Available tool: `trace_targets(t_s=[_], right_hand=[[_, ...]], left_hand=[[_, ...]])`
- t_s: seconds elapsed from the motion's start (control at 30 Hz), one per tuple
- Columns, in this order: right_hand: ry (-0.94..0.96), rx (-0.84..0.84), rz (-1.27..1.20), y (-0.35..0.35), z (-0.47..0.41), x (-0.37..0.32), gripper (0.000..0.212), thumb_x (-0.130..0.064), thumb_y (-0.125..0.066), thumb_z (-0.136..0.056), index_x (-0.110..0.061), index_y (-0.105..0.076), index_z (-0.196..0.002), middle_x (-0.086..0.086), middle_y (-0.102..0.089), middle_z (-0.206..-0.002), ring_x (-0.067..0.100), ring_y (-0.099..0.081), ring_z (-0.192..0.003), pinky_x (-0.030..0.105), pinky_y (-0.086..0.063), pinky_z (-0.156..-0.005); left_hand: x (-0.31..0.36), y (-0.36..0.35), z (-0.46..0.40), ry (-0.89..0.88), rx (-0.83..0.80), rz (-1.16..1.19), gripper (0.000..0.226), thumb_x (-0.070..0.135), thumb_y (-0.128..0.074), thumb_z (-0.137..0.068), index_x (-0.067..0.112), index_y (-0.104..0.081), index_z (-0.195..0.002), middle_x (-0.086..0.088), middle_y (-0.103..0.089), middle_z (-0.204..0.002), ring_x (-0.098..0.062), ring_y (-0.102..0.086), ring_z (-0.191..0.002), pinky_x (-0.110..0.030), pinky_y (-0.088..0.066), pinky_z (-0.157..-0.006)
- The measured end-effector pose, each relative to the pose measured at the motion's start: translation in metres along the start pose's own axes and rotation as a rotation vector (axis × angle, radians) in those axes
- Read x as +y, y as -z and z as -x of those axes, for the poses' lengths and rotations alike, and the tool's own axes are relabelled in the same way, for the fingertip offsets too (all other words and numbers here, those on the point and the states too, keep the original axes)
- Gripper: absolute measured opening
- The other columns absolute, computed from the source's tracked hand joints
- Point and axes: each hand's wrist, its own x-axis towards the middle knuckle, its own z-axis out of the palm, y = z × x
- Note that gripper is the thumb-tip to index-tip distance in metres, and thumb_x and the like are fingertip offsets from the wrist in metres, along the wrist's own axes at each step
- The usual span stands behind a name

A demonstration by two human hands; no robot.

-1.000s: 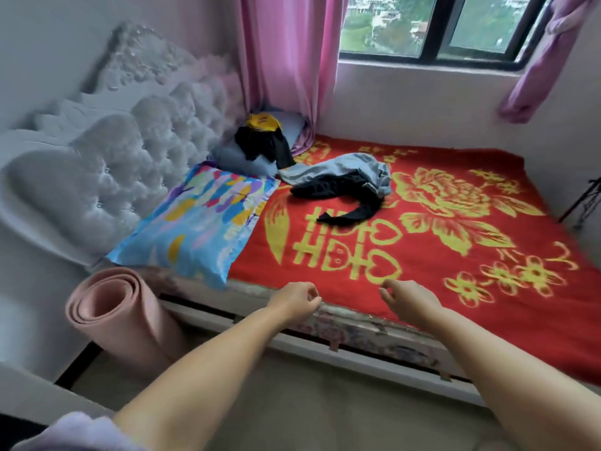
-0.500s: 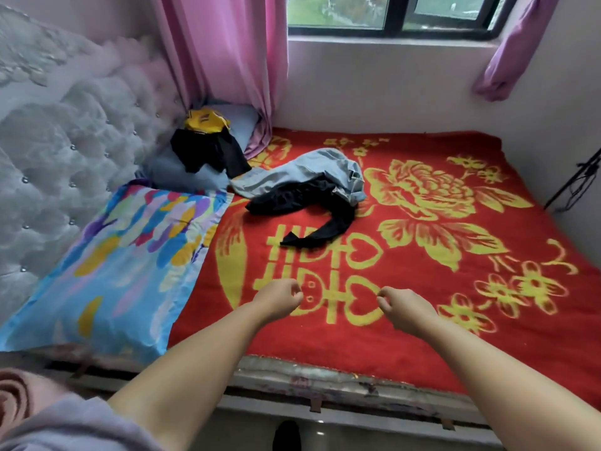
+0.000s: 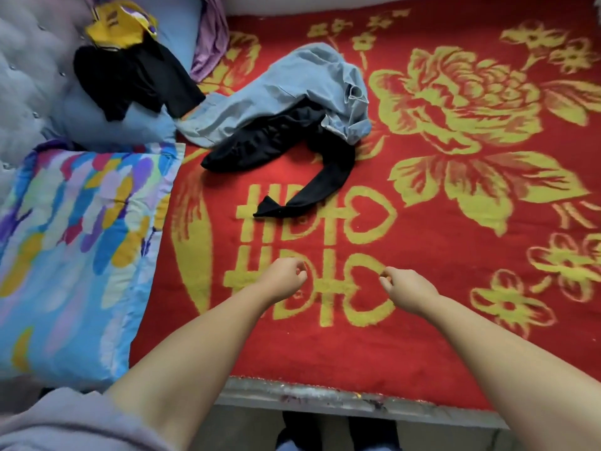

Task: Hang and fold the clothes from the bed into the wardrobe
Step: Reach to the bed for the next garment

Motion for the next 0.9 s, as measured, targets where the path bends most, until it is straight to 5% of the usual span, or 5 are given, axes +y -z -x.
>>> trace_targets(t_s=[0.17, 0.27, 0.43, 0.67, 0.9], right_hand=[[0.084, -0.056, -0.008, -0.020, -0.093, 0.006, 0.037, -0.030, -0.033, -0.102, -0.014, -0.049, -0.132, 0.008, -0.051, -0.128, 0.027, -0.053, -0.109, 0.041, -0.049, -0.086], [0.103, 0.023, 0.065, -0.039, -0.148, 0.015, 0.040, -0.029, -0.036, -0.101, -0.016, -0.045, -0.137, 0.009, -0.040, -0.144, 0.028, -0.037, -0.131, 0.044, -0.039, -0.103], [0.221, 0.238, 0.115, -0.075, -0.216, 0.035, 0.045, -0.027, -0.039, -0.099, -0.020, -0.039, -0.143, 0.001, -0.023, -0.157, 0.019, -0.011, -0.148, 0.046, -0.001, -0.119], [0.322, 0.574, 0.168, -0.104, -0.237, 0.045, 0.044, -0.031, -0.035, -0.085, -0.018, -0.053, -0.123, 0.004, -0.045, -0.145, 0.021, -0.030, -0.139, 0.053, -0.009, -0.115], [0.281, 0.471, 0.187, -0.094, -0.232, 0.036, 0.046, -0.030, -0.029, -0.088, -0.019, -0.058, -0.122, 0.000, -0.046, -0.146, 0.020, -0.035, -0.140, 0.051, -0.007, -0.115]], left_hand=[[-0.007, -0.015, -0.076, 0.092, 0.046, -0.052, 0.037, 0.023, -0.041, -0.097, 0.019, -0.046, -0.133, -0.003, -0.058, -0.115, -0.010, -0.055, -0.069, -0.027, -0.040, -0.050], [-0.011, -0.027, -0.129, 0.092, 0.145, -0.171, 0.053, 0.022, -0.044, -0.096, 0.020, -0.029, -0.146, -0.007, -0.042, -0.138, -0.023, -0.048, -0.118, -0.037, -0.048, -0.085], [-0.023, -0.034, -0.220, -0.059, 0.410, -0.537, 0.076, 0.025, -0.049, -0.094, 0.019, -0.002, -0.153, -0.010, -0.006, -0.159, -0.024, -0.006, -0.147, -0.044, -0.013, -0.117], [-0.021, -0.030, -0.314, -0.049, 0.528, -0.468, 0.063, 0.015, -0.043, -0.094, 0.021, -0.018, -0.152, -0.010, -0.035, -0.143, -0.028, -0.035, -0.129, -0.042, -0.035, -0.095], [-0.007, -0.008, -0.277, -0.171, 0.407, -0.299, 0.036, 0.013, -0.047, -0.091, 0.018, -0.050, -0.127, -0.012, -0.052, -0.110, -0.036, -0.053, -0.101, -0.042, -0.037, -0.068]])
